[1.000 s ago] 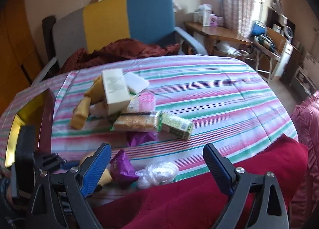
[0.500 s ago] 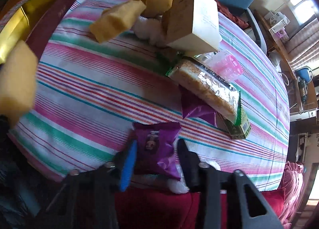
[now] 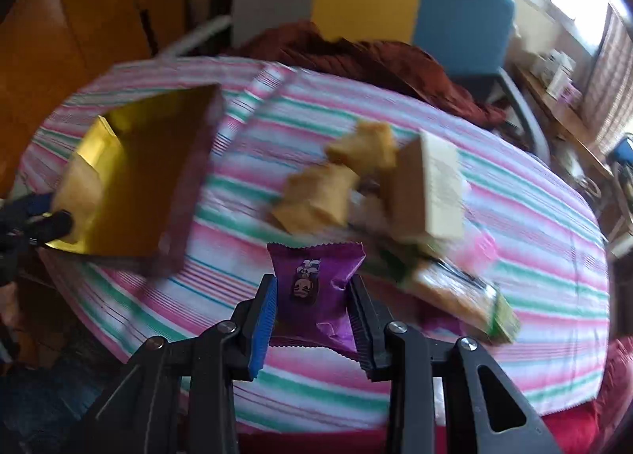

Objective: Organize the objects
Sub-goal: 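Lower sponge and packet into the gold tray and open both tools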

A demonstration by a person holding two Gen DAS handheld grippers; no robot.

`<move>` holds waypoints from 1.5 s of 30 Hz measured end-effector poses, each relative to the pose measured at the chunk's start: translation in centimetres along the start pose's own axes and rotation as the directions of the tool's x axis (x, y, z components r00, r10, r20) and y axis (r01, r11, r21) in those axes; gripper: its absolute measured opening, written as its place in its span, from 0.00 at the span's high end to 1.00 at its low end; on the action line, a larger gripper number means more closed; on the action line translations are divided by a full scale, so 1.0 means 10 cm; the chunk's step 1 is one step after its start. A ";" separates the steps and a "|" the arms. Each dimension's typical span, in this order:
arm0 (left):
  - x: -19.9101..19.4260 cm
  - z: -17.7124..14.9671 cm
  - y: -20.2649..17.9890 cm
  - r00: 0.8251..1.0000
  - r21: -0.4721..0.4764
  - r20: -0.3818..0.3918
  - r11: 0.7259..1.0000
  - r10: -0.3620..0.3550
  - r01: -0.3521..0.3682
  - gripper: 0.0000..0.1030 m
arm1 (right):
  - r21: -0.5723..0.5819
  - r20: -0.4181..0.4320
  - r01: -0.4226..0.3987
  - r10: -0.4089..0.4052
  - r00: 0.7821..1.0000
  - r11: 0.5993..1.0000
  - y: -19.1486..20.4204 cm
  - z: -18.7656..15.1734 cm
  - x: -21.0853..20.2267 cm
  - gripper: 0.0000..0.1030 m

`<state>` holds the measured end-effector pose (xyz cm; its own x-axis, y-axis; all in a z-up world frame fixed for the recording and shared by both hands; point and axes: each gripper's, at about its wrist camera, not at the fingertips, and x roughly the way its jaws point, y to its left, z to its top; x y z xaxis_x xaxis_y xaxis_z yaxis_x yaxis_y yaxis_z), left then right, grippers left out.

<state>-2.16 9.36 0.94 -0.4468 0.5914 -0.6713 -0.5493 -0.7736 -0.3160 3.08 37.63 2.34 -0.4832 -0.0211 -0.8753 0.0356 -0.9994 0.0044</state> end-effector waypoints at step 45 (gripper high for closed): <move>-0.59 -0.37 0.93 0.932 -0.261 0.052 0.906 0.359 -0.334 0.07 | 0.061 0.079 -0.145 0.140 0.987 0.988 1.28 0.74 0.81 0.46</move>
<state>-2.07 -2.18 -0.53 -0.6503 0.2857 -0.7039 -0.1637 -0.9575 -0.2374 -6.87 24.50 -1.15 -0.5412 -0.1629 -0.8250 0.0520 -0.9857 0.1605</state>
